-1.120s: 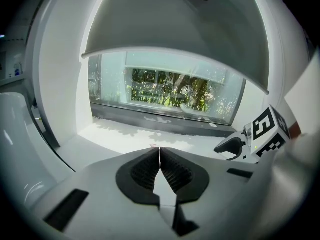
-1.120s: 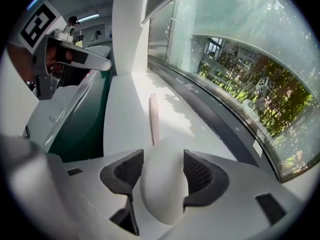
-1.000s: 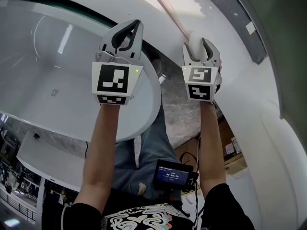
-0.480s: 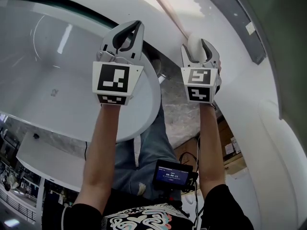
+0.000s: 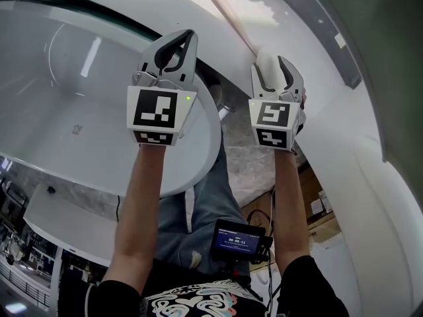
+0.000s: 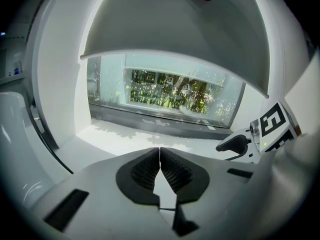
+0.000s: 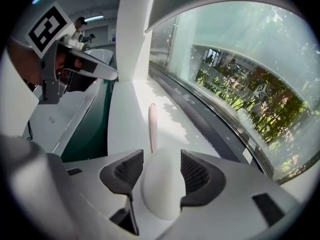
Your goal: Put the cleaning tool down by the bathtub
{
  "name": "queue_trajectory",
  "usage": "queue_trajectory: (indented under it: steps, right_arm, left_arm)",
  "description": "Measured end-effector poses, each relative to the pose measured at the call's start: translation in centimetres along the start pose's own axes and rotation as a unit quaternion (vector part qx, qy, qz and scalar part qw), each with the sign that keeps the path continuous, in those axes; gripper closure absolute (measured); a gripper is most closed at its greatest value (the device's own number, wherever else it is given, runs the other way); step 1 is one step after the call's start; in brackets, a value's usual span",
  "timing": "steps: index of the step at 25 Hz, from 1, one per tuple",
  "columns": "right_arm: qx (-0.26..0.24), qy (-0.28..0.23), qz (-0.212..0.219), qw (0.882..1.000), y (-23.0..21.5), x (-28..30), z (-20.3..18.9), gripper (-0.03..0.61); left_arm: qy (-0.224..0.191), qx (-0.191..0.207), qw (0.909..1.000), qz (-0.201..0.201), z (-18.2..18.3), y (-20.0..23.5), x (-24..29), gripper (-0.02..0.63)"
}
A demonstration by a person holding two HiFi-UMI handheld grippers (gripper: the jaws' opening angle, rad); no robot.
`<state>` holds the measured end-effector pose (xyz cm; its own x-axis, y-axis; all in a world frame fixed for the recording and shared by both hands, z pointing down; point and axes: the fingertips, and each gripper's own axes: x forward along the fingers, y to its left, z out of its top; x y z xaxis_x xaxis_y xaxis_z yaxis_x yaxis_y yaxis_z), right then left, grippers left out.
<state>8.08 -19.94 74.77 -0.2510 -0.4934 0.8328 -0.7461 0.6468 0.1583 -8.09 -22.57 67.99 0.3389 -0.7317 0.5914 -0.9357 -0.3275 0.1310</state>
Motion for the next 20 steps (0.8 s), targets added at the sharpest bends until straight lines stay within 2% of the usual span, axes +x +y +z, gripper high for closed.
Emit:
queue_trajectory:
  steps: [3,4,5,6,7,13,20]
  right_arm:
    - [0.034,-0.003,0.008,0.999,-0.4,-0.7,0.3,0.331]
    - [0.043,-0.006,0.007,0.999,-0.6,-1.1,0.4,0.365]
    - [0.048,-0.01,0.0,0.999,-0.9,-1.4,0.5,0.465]
    - [0.048,-0.012,-0.007,0.999,-1.3,-1.7,0.6,0.528]
    - [0.049,-0.014,-0.011,0.999,-1.5,-1.9,0.7,0.54]
    - [0.082,-0.033,0.007,0.996,-1.5,-3.1,1.1,0.549]
    - [0.07,-0.034,0.006,0.997,-1.3,-4.9,1.6,0.551]
  left_arm:
    - [-0.002,0.002,1.0,-0.001,0.4,-0.3,-0.2,0.597]
    - [-0.002,0.003,1.0,-0.001,0.6,-0.4,-0.3,0.597]
    - [-0.003,0.004,1.0,-0.002,0.8,-0.5,-0.4,0.597]
    - [-0.005,0.004,1.0,-0.003,1.0,-0.6,-0.4,0.597]
    - [-0.006,0.005,1.0,-0.003,1.2,-0.7,-0.4,0.597]
    - [-0.009,0.01,0.9999,-0.002,1.6,-0.8,-1.2,0.597]
    - [-0.014,0.02,0.9997,0.0,2.7,-0.8,-2.9,0.597]
